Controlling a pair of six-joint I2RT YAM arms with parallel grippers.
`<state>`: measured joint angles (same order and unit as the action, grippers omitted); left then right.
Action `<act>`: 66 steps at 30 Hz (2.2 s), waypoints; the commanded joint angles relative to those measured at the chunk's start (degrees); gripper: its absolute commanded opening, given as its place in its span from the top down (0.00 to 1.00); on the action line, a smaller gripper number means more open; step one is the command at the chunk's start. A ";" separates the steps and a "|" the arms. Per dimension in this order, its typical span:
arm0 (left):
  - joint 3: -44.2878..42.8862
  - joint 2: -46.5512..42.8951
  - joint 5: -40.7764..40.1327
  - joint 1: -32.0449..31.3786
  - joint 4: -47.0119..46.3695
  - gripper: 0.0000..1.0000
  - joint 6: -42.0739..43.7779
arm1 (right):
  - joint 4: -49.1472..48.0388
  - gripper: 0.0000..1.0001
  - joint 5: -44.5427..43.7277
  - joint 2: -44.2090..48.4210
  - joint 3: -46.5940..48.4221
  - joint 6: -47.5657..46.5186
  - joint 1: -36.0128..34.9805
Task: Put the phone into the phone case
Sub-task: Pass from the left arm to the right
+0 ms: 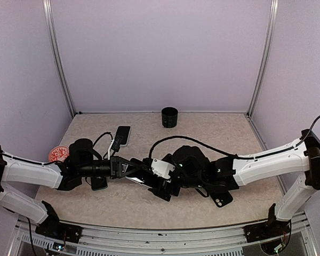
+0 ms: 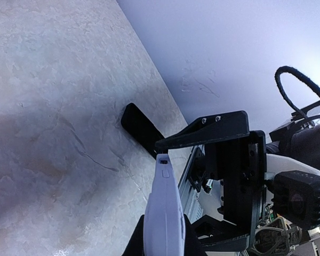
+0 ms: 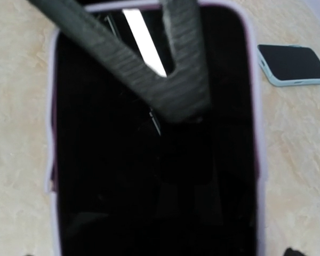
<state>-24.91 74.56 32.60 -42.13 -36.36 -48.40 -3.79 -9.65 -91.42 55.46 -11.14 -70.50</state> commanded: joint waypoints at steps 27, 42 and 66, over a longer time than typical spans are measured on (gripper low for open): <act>-2.00 0.84 0.00 -0.49 -3.54 1.00 0.33 | 4.69 0.01 -3.20 -8.35 10.51 4.11 -2.01; -2.05 1.28 0.06 -0.49 -3.65 1.00 0.55 | 8.27 0.16 -5.81 -10.27 14.03 4.39 -2.10; -2.04 0.76 0.29 -0.06 -3.28 1.00 0.69 | 8.28 0.01 -6.14 -2.60 6.65 2.56 -1.92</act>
<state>-24.99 76.36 32.51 -42.44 -36.38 -48.16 4.95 -14.87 -97.41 65.19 -7.70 -72.25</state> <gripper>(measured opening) 0.116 0.994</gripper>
